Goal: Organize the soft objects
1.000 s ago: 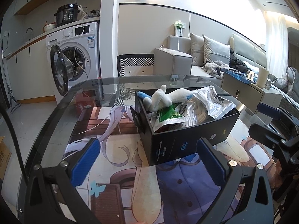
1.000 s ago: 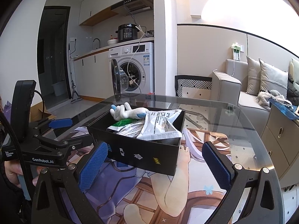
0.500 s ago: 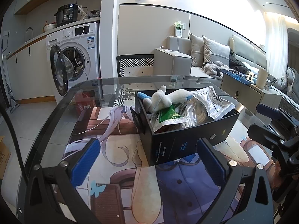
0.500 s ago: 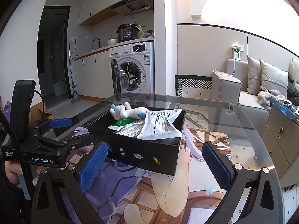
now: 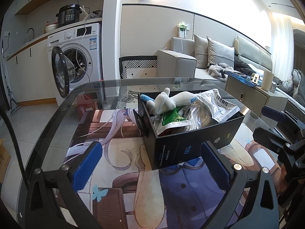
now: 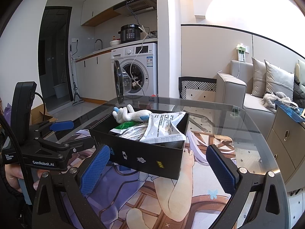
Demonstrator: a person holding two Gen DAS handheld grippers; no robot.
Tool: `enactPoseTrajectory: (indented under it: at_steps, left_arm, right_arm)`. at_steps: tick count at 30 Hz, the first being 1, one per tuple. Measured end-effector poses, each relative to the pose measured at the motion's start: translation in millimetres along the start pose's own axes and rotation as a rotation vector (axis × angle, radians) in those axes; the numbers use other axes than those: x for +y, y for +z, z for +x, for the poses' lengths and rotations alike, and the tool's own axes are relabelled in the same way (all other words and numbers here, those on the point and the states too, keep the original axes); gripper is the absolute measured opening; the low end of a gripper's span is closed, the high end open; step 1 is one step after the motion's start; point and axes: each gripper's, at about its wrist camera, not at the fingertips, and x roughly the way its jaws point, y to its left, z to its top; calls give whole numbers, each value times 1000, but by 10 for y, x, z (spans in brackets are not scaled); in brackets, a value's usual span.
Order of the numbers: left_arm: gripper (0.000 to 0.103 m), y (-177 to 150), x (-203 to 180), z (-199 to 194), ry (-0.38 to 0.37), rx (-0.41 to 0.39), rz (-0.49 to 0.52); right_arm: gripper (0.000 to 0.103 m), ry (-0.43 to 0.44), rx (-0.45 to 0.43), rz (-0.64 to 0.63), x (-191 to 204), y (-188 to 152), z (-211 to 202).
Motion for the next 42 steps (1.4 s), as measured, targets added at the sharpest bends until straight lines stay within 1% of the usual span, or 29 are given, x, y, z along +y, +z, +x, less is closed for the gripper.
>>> enactPoseTrajectory:
  at_steps: [33, 42]
  left_arm:
    - [103, -8, 2, 1, 0, -1, 0]
    - [103, 17, 0, -87, 1, -28, 2]
  right_arm:
    - [103, 2, 0, 0, 1, -1, 0]
    - [103, 1, -1, 0, 2, -2, -1]
